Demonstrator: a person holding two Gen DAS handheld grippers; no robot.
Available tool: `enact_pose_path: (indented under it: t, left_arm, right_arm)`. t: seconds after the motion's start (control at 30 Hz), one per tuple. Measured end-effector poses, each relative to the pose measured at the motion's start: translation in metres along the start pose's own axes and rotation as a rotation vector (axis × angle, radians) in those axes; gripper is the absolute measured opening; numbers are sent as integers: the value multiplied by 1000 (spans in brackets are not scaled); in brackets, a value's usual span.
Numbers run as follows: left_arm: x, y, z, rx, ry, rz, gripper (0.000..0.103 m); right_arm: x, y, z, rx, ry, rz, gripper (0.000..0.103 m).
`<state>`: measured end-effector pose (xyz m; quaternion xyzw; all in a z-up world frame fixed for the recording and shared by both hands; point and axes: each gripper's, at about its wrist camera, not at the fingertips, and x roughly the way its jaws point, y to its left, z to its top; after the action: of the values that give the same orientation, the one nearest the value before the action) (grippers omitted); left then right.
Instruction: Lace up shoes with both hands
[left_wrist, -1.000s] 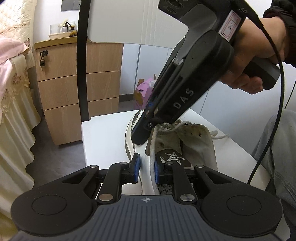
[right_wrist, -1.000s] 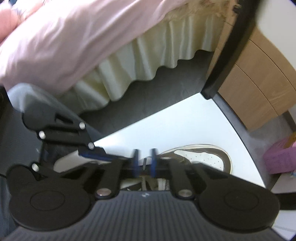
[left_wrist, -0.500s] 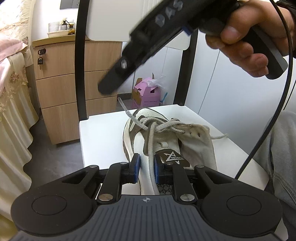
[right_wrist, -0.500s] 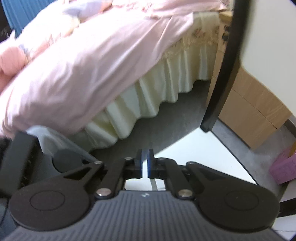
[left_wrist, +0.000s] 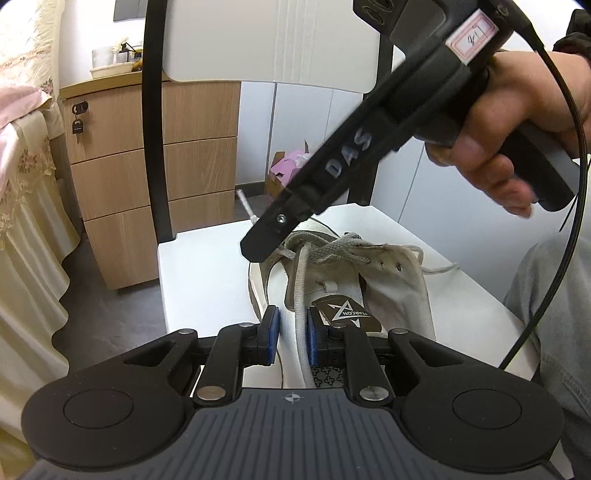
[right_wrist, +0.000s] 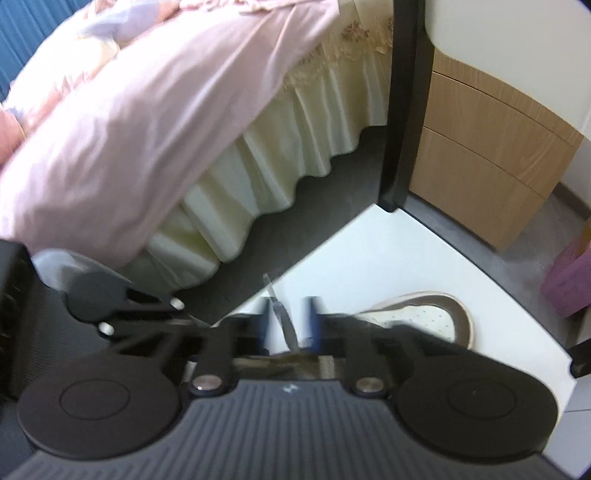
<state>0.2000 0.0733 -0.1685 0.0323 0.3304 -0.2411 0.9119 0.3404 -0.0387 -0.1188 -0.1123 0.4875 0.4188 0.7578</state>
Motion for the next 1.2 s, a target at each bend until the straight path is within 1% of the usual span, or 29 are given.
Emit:
enact_pose_path:
  t: [0.03, 0.1, 0.2, 0.23, 0.37, 0.53, 0.63, 0.73, 0.87, 0.93, 0.97, 1.0, 1.03, 1.07, 1.1, 1.2]
  left_arm:
    - [0, -1, 0, 0, 1, 1, 18]
    - [1, -3, 1, 3, 2, 5, 18]
    - [2, -11, 2, 41, 5, 23, 18]
    - [2, -14, 2, 55, 7, 28, 18]
    - [4, -19, 4, 51, 16, 22, 18]
    - [6, -23, 6, 46, 19, 24, 19]
    - [6, -21, 6, 27, 18, 20, 19]
    - [5, -19, 6, 14, 15, 12, 19]
    - [3, -16, 5, -7, 13, 2, 19]
    - [2, -14, 4, -16, 10, -6, 20]
    - [1, -13, 4, -21, 8, -11, 20]
    - [0, -12, 3, -26, 7, -17, 20]
    - [-1, -10, 2, -30, 4, -26, 20]
    - [-1, -8, 1, -33, 1, -34, 22]
    - [-2, -6, 0, -37, -2, -43, 23]
    - [-4, -1, -2, -47, -8, -63, 23]
  right_arm:
    - [1, 2, -2, -10, 1, -9, 3]
    - [-1, 3, -1, -10, -10, 6, 3]
    - [-7, 9, 5, -29, -31, -3, 3]
    - [-11, 12, 8, -31, -50, 0, 3]
    - [-28, 27, 32, -45, -129, 46, 3]
    - [-42, 59, 71, -99, -216, 113, 3]
    - [-42, 76, 91, -138, -227, 118, 3]
    - [-32, 84, 98, -167, -202, 98, 3]
    - [-25, 81, 101, -154, -176, 119, 8]
    - [-28, 79, 101, -146, -183, 124, 15]
    - [-29, 78, 100, -141, -186, 126, 27]
    - [-32, 76, 100, -137, -194, 127, 44]
    - [-35, 75, 99, -132, -201, 127, 52]
    - [-38, 73, 98, -127, -209, 127, 63]
    - [-43, 69, 97, -116, -219, 131, 67]
    - [-54, 54, 89, -85, -224, 117, 71]
